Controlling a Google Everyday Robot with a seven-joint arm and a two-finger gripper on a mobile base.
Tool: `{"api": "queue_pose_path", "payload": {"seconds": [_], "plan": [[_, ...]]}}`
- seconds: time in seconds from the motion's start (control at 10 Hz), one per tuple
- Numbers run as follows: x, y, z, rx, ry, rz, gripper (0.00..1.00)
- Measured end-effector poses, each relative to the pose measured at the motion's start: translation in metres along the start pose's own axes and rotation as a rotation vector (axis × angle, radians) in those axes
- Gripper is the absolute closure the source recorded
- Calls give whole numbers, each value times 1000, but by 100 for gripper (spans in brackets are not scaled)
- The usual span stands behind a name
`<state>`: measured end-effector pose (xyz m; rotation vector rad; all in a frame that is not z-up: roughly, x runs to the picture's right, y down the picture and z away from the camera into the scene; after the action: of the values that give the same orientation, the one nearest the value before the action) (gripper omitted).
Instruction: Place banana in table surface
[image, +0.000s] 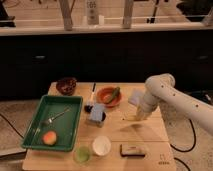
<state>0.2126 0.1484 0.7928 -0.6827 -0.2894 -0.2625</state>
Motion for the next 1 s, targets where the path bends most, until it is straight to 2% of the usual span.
{"api": "queue_pose_path", "payload": {"seconds": [0.5,1.0], "plan": [[-10,4,-39,12,-9,-112,100],[-21,17,-49,8,-27,-194,100]]}}
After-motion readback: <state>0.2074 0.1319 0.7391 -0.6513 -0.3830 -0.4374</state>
